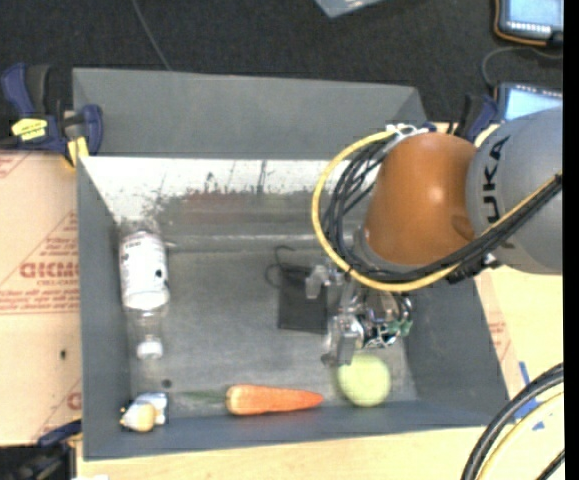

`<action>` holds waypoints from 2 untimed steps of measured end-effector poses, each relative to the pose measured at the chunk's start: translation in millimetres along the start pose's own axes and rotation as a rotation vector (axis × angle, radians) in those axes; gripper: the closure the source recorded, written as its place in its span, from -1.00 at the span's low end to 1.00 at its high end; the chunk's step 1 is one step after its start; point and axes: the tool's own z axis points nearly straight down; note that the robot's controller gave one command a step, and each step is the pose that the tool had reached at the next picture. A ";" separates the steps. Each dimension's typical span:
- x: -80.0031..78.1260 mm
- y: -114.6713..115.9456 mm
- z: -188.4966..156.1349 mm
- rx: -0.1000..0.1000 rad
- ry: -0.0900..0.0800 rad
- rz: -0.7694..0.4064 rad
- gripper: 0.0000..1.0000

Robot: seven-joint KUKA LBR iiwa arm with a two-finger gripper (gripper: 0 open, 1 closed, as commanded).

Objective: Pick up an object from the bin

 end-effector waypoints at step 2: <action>-12.5 -0.7 15.5 -0.001 -0.014 0.054 -1.00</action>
Offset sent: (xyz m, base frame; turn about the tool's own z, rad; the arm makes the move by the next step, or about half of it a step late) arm 0.0342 -0.0022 -0.0863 0.1905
